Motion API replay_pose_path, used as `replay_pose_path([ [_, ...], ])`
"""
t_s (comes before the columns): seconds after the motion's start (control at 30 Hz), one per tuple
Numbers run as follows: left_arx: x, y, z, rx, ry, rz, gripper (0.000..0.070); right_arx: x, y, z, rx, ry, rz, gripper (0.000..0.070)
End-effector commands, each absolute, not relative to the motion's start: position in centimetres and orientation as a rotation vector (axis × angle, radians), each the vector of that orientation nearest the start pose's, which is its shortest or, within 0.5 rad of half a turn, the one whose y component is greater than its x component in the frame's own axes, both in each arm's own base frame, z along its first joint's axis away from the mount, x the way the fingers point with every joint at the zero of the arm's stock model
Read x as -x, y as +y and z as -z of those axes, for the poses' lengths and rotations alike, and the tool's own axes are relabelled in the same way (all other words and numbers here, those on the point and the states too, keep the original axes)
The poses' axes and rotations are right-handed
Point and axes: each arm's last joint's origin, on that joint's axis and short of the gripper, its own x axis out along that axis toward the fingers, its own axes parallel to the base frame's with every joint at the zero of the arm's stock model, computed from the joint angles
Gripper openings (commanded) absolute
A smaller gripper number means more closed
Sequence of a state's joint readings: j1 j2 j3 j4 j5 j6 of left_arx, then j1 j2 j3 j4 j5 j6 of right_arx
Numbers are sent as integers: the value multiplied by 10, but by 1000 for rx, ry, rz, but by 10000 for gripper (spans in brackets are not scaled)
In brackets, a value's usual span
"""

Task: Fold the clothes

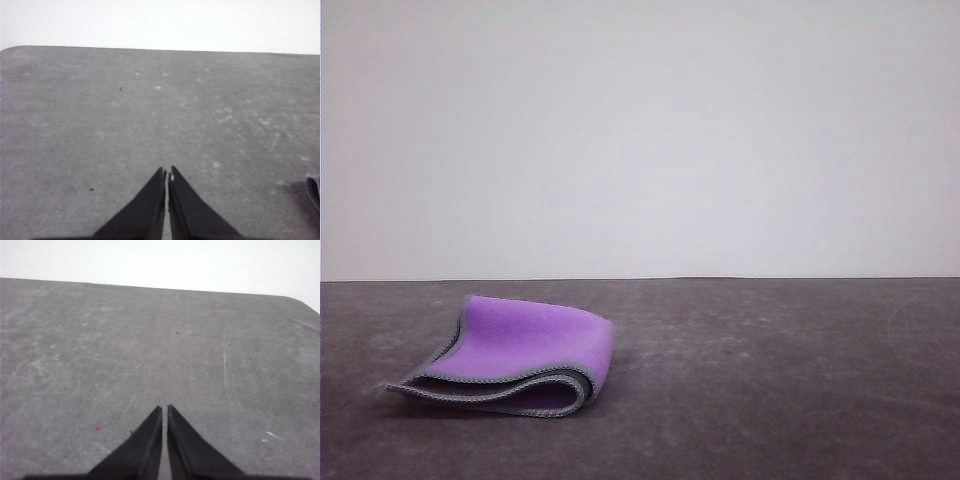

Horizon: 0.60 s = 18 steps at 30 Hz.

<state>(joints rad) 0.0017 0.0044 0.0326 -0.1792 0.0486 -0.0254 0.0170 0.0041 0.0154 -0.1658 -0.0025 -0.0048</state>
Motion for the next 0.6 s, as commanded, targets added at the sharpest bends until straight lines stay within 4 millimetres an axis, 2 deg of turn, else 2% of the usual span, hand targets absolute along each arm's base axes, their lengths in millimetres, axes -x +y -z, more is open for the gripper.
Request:
replay_pose_path([
  [0.0,-96,-1,-150,19,177,41,0,-96,2,-152,9,149,-18,15],
  [0.57,-96,-1,-150,19,177,41,0,-96,2,-152,9,149,-18,15],
])
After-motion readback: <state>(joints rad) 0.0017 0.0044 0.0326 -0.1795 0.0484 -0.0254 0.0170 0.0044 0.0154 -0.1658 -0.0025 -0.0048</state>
